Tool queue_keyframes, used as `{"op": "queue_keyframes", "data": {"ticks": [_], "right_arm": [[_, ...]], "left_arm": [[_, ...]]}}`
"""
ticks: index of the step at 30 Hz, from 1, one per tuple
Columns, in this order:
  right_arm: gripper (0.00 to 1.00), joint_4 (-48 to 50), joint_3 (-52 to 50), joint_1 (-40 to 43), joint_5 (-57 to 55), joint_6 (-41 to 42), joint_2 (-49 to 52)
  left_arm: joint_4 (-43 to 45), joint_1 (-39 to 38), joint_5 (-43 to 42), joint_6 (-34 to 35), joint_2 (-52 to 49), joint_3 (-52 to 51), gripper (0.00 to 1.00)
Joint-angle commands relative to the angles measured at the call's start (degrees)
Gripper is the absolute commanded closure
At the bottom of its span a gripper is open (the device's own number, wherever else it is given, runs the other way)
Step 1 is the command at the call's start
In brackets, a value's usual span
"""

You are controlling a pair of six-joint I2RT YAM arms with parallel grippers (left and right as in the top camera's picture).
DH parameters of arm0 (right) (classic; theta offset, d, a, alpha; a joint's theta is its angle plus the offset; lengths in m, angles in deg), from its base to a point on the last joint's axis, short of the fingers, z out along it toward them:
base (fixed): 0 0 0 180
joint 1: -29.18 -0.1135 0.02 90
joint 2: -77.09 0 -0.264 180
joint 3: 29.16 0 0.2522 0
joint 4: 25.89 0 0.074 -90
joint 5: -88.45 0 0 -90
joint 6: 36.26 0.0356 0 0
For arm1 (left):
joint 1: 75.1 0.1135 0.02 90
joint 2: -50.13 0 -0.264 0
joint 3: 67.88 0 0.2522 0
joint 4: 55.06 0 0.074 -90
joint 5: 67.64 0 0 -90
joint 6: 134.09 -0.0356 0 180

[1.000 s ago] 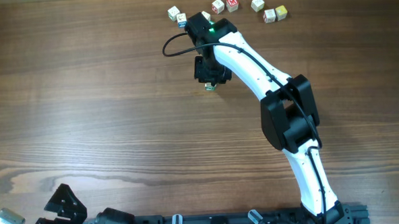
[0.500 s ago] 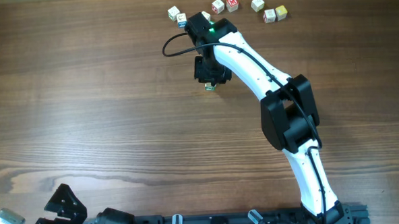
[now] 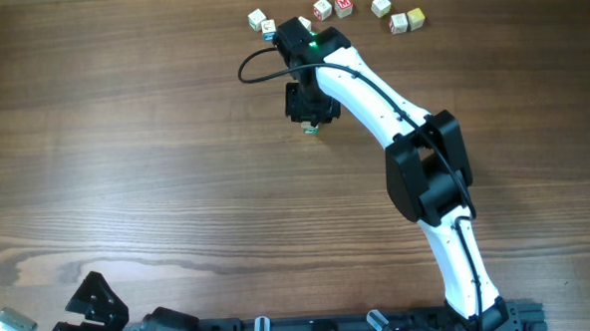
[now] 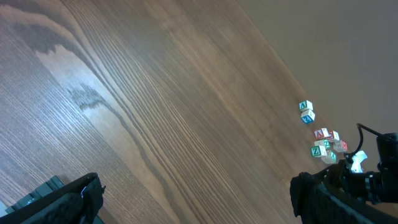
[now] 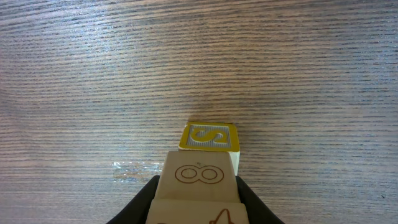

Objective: Form a tower

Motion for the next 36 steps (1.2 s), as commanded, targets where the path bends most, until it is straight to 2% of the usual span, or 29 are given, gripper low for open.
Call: {"op": "queue_keyframes", "data": {"ticks": [1, 36], "right_arm": [[0.87, -0.35, 1.22, 0.07, 0.46, -0.57, -0.33], [0.87, -1.07, 1.22, 0.39, -2.43, -0.74, -0.33]], "left_arm": [[0.11, 0.35, 0.76, 0.50, 0.28, -0.15, 0.00], [0.11, 0.37, 0.76, 0.50, 0.28, -0.15, 0.00]]}}
